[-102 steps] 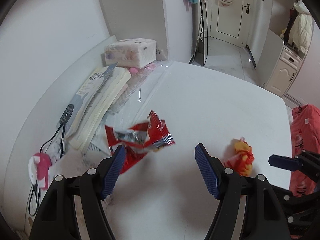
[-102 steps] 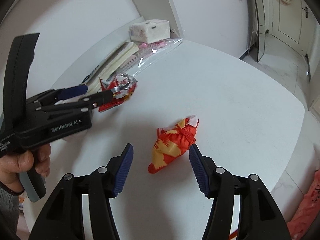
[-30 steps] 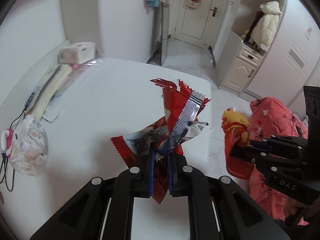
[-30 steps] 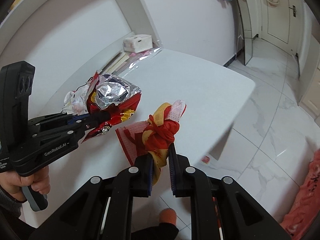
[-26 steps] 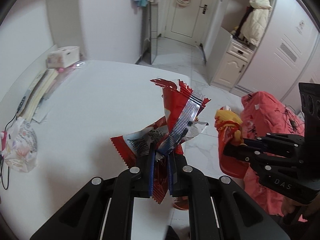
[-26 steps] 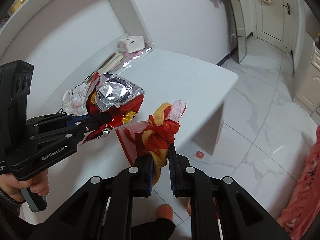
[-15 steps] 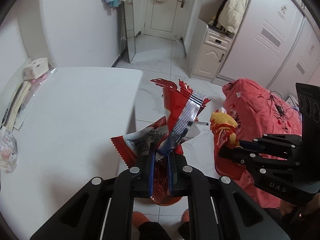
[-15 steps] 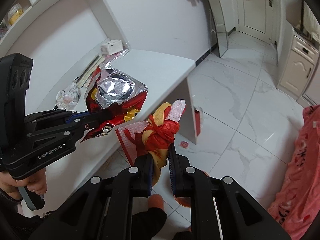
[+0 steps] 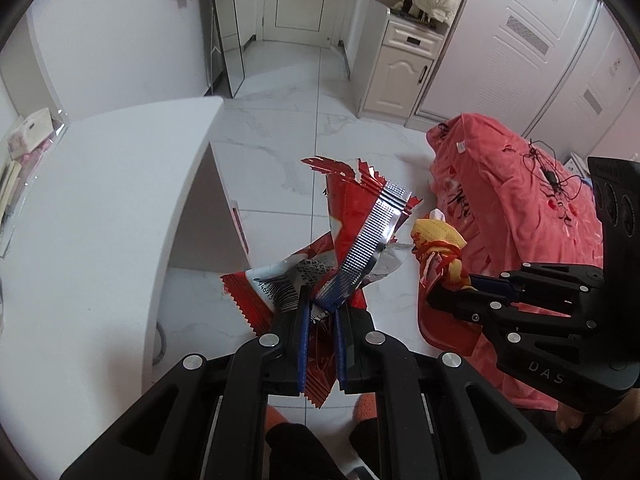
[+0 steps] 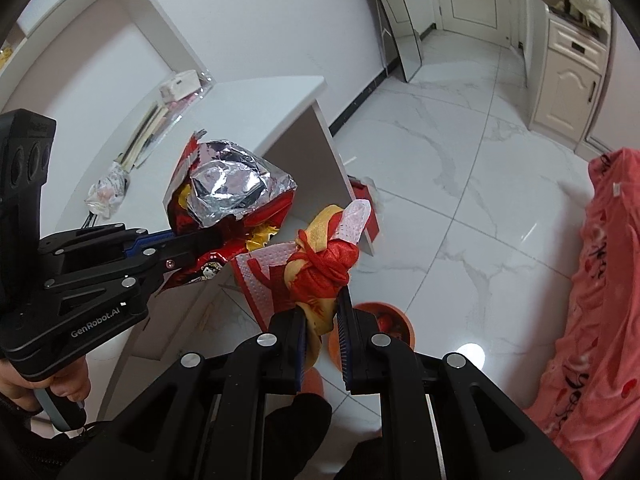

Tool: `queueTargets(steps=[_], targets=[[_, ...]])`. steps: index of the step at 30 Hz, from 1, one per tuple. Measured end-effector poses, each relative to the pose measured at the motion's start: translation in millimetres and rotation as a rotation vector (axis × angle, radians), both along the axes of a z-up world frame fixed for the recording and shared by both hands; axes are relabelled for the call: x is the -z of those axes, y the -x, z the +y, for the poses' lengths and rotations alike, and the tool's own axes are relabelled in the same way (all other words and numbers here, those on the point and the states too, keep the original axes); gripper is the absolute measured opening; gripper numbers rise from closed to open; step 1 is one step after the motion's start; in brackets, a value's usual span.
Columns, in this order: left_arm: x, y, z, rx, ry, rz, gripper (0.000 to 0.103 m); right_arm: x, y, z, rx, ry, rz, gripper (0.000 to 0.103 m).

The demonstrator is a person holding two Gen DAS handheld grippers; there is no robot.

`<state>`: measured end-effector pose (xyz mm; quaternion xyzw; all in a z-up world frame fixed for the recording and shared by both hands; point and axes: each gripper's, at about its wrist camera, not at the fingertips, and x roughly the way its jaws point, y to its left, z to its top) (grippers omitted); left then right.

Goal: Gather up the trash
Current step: 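Carry the snack bag with the right tool and the wrappers with the left tool toward the bin, then open the right tool to drop the snack bag while the left tool drops the red wrappers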

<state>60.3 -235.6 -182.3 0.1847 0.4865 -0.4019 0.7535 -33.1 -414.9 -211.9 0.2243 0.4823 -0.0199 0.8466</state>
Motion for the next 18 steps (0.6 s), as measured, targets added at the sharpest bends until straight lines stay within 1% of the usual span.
queueTargets(steps=[1, 6, 8, 14, 18], targets=[[7, -2, -1, -0.001, -0.007, 0.015, 0.012, 6, -3, 0, 0.004, -0.004, 0.01, 0.014], [33, -5, -6, 0.001, -0.033, 0.037, 0.012, 40, -14, -3, 0.028, -0.019, 0.061, 0.014], [49, -7, -8, 0.001, -0.044, 0.066, 0.012, 56, -16, -6, 0.043, -0.028, 0.082, 0.014], [89, -10, -23, 0.02, -0.088, 0.101, 0.012, 108, -20, -13, 0.076, -0.054, 0.149, 0.014], [116, -14, -26, 0.021, -0.108, 0.125, 0.012, 149, -22, -15, 0.096, -0.076, 0.2, 0.014]])
